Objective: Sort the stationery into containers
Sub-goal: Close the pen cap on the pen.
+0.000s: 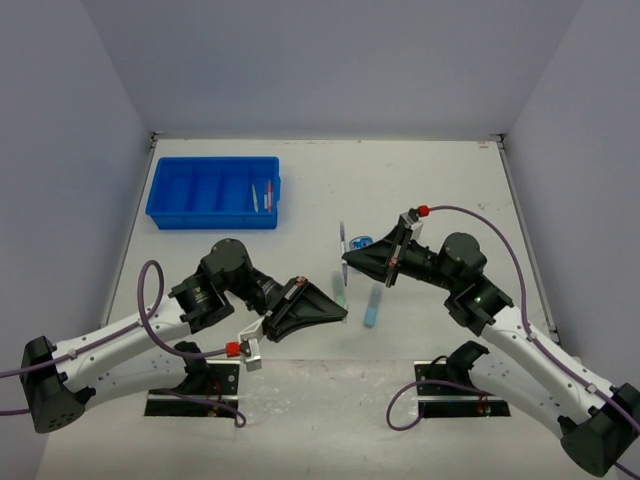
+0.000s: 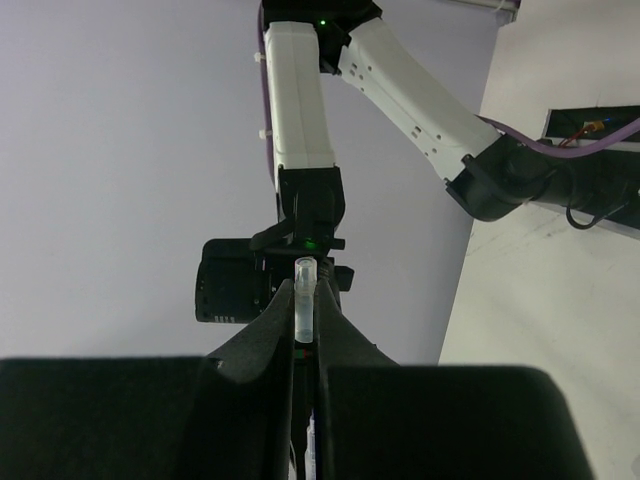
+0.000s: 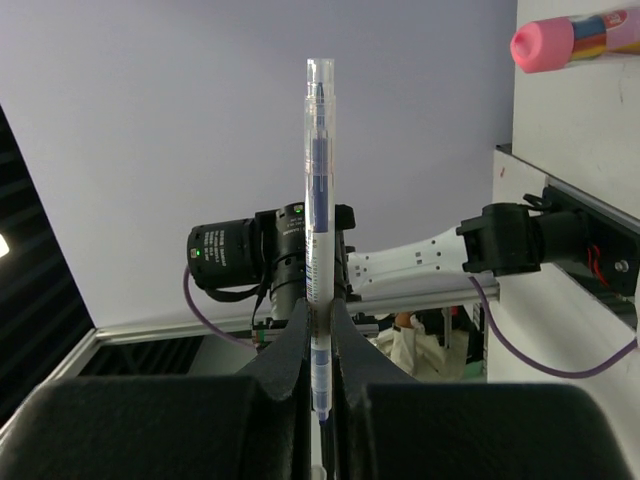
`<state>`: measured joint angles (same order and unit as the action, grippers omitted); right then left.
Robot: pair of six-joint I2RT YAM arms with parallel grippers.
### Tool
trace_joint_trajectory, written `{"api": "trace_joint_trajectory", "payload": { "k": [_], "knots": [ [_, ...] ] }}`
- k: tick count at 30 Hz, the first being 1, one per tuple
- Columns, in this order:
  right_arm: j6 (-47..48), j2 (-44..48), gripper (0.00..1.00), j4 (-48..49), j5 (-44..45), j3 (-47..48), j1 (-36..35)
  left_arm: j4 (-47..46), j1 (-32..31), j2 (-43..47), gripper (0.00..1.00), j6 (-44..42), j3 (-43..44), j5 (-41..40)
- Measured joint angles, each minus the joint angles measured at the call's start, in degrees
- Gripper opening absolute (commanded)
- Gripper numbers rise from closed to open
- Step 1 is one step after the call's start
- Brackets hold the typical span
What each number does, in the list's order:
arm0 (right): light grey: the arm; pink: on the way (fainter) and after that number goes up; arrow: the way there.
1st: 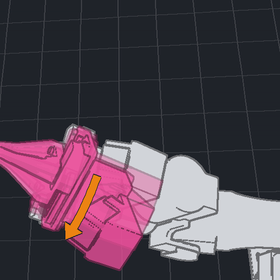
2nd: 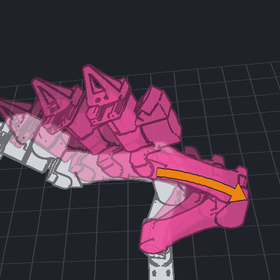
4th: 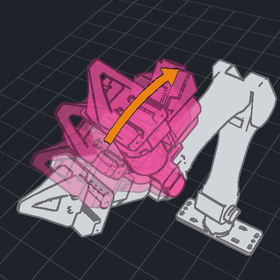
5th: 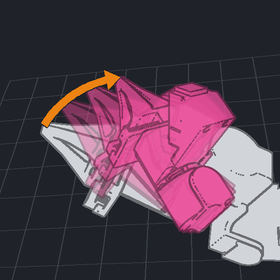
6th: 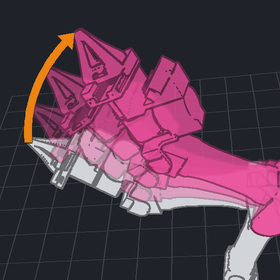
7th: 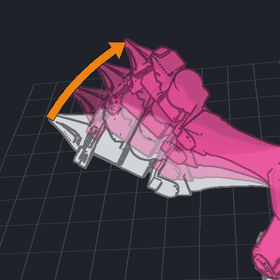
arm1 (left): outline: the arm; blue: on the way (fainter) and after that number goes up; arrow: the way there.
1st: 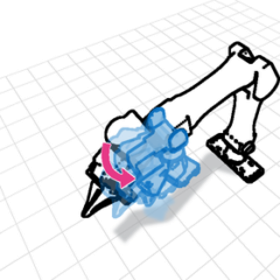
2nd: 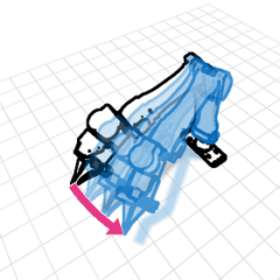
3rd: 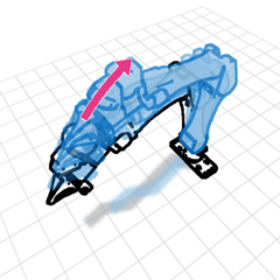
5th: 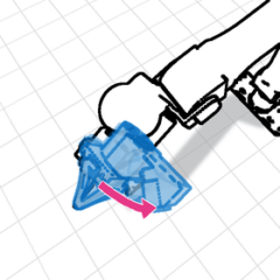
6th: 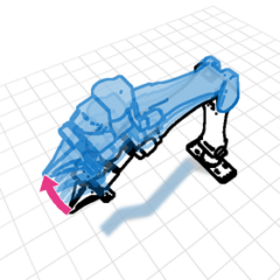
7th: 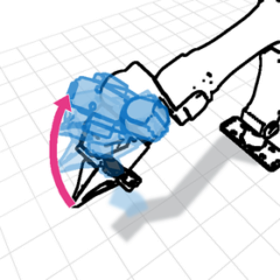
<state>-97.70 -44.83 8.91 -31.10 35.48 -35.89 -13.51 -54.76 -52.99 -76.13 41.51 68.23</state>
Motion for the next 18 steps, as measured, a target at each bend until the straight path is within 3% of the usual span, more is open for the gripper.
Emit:
{"api": "trace_joint_trajectory", "payload": {
  "k": [18],
  "knots": [
    [3.8,5.6,0.0,-11.2,5.7,1.8,-0.3,1.2,0.0,-0.1,0.0,-1.2,0.2,-0.8]
  ]
}}
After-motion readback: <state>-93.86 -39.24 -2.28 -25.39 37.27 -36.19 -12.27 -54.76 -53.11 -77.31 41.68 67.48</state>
